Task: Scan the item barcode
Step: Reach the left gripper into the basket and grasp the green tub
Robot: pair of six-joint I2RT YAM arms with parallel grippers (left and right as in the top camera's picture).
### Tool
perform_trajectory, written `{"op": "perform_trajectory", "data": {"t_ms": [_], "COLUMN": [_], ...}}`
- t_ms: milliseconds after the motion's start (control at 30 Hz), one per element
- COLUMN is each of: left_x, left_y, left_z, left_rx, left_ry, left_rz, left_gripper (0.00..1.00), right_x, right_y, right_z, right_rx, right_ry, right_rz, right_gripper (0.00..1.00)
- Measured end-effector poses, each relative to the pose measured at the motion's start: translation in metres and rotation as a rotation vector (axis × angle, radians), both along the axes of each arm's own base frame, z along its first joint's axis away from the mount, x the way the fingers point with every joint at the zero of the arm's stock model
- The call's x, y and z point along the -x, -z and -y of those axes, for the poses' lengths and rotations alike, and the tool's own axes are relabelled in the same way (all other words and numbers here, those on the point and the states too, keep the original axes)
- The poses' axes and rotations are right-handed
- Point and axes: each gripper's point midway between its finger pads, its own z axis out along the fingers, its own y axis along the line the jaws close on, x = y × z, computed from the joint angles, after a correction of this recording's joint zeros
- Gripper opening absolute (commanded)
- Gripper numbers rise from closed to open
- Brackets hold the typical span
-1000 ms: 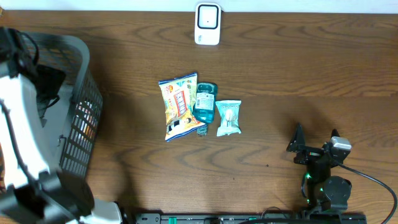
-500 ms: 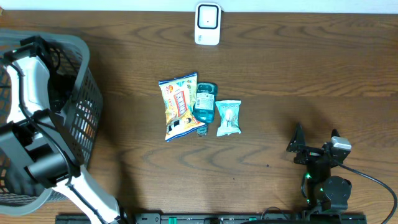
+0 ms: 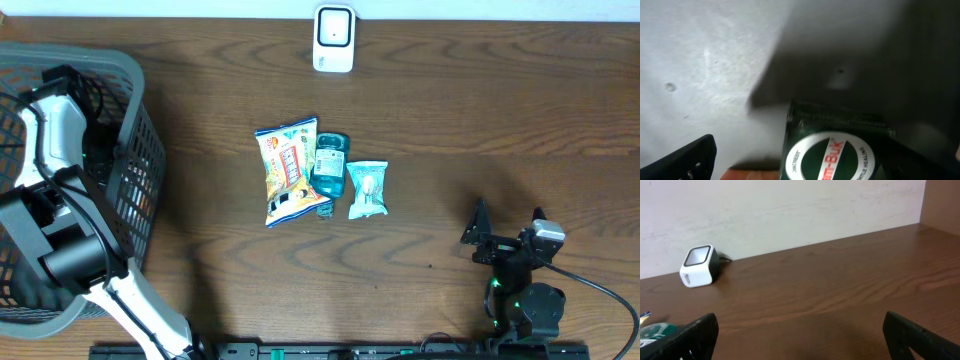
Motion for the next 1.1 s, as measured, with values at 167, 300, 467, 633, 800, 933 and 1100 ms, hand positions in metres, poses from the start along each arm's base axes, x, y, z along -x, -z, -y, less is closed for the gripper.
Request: {"op": "perform_trajectory", "data": {"t_ms": [167,300,467,633,800,933,1100], "left_x": [-0.010,0.002,0.007,0.017,0.033,0.051,0.063], "left_y": [0.011,0.026,0.025,0.023,0.022,0.022,0.022], "left_z": [0.002,0.006,0.004,-0.005,-0.026,-0.043,-0.054], "left_rx": [-0.004,-0.005,-0.021,-0.040,-0.055,-0.061,-0.062], "left_ry": [0.000,-0.010,-0.011,-0.026,-0.083,-0.140,-0.177], "left_rz": [0.069,0.048,0.036,0.008,-0.017,-0.048,-0.069], "left_gripper": [0.98,0.98,0.97,0.86,0.69,0.69,0.69], "right_x": [0.000,0.000,0.000,0.000,0.000,0.000,0.000], "right_y": [0.000,0.000,0.000,0.000,0.000,0.000,0.000], "right_z": [0.000,0.000,0.000,0.000,0.000,0.000,0.000], "right_rx": [0.000,0.000,0.000,0.000,0.000,0.000,0.000], "right_ry": [0.000,0.000,0.000,0.000,0.000,0.000,0.000], "right_rz": [0.000,0.001,0.000,0.000,0.000,0.000,0.000], "right_gripper": [0.99,0.99,0.99,0.99,0.99,0.99,0.99]}}
